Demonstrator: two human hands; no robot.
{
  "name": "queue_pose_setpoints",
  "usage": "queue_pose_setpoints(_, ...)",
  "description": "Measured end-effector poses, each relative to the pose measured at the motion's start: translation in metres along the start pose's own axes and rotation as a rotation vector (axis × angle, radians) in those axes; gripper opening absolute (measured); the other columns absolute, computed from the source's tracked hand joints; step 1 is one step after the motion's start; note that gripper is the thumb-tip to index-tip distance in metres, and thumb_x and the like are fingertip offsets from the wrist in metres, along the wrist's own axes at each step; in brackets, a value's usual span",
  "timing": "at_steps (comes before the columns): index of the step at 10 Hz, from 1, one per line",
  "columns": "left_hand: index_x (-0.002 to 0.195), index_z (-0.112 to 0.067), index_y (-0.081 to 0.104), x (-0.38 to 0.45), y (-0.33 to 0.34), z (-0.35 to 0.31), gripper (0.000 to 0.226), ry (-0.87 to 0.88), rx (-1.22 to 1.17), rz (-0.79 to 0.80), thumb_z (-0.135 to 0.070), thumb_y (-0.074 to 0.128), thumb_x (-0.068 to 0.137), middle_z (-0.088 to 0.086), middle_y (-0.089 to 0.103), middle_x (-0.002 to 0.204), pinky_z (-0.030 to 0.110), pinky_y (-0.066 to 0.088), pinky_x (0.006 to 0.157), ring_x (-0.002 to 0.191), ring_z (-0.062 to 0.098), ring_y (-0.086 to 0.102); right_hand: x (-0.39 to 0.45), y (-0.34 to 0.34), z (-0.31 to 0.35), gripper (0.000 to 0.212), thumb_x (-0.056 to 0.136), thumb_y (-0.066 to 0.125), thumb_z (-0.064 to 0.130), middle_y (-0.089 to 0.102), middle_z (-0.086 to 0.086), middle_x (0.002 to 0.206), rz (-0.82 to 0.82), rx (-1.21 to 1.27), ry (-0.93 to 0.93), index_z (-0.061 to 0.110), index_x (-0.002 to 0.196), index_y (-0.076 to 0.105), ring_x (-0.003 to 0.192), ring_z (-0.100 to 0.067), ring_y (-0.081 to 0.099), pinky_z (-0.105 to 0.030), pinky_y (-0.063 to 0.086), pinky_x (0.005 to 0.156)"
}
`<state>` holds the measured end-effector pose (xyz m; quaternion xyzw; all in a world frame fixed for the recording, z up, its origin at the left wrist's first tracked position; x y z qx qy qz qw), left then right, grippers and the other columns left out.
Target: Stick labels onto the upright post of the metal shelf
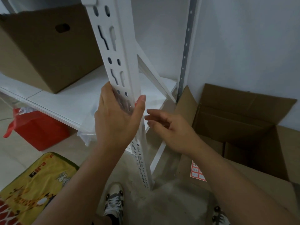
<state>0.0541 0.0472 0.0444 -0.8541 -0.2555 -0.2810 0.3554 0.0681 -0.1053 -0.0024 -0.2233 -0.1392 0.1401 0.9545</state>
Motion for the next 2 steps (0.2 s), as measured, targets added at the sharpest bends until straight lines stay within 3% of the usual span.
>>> queue_pose_setpoints(1,0.117,-0.012,0.045,-0.001,0.000,0.000,0.060,-0.020,-0.045,0.017,-0.057,0.064,0.081,-0.002,0.056,0.102,0.025,0.054,0.072,0.088,0.016,0.059,-0.011,-0.012,-0.004,0.043,0.095,0.044,0.046,0.072,-0.004,0.106,-0.060,-0.113,0.055,0.015,0.113,0.069,0.093,-0.009,0.066,-0.022,0.054,0.081)
queue_pose_setpoints(2,0.127,-0.019,0.038,-0.006,-0.005,-0.003,0.068,-0.100,-0.096,0.049,-0.058,0.066,0.079,0.001,0.052,0.119,0.041,0.056,0.086,0.107,0.021,0.057,-0.022,-0.035,-0.006,0.061,0.091,0.034,0.056,0.068,-0.011,0.071,-0.220,-0.104,0.126,0.008,0.073,0.069,0.067,-0.011,0.064,-0.033,0.053,0.065)
Point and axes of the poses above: each hand's wrist, its own x-axis towards the middle knuckle, its own y-axis out of the palm, z = x × y, the point moved 2 cm from there along x, towards the middle knuckle
